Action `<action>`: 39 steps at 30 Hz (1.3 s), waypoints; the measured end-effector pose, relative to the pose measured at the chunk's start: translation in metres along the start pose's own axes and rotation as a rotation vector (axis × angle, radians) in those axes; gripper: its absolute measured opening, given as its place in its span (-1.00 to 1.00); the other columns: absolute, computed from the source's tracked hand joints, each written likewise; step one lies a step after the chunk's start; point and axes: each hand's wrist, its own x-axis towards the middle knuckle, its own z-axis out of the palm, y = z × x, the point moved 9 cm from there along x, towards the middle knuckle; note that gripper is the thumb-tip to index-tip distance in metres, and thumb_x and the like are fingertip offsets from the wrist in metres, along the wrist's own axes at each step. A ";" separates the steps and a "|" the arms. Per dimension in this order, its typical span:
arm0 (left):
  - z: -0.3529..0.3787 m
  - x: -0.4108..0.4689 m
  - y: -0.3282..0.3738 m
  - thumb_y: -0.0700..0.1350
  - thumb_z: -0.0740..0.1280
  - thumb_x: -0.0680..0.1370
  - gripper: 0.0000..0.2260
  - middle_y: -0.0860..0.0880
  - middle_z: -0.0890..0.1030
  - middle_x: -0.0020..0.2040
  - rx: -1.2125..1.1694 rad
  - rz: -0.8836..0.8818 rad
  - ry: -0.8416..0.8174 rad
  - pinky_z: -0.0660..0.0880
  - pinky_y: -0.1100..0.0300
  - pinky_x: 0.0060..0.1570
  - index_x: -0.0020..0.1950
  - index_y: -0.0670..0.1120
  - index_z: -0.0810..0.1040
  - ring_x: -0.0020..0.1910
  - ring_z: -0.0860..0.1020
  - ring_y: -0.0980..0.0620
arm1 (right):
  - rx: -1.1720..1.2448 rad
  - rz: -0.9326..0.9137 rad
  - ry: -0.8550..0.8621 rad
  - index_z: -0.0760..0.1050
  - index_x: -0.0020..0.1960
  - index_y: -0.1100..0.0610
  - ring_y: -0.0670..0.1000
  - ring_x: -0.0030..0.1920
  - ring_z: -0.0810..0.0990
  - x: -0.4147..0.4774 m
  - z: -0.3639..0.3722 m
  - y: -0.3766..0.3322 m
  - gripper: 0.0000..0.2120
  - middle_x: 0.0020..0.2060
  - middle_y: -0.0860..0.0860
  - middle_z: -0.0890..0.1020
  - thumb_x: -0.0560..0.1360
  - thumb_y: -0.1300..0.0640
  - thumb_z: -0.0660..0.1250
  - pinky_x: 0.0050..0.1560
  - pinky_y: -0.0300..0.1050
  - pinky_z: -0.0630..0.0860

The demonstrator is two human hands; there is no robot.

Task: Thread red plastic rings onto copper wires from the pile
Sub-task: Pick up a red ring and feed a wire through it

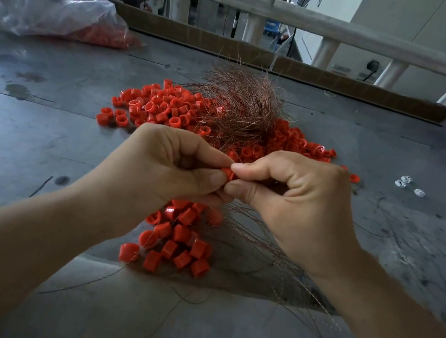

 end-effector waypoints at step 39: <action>0.024 -0.011 0.008 -0.02 0.44 0.31 -0.51 -0.15 0.65 -0.27 -0.033 0.053 -0.250 0.57 0.21 -0.33 0.22 0.10 0.45 -0.31 0.65 -0.08 | -0.071 -0.052 -0.301 0.52 -0.18 0.21 -0.19 -0.20 0.41 -0.003 0.024 -0.010 -0.94 -0.24 -0.18 0.39 0.42 0.22 0.30 -0.17 -0.37 0.36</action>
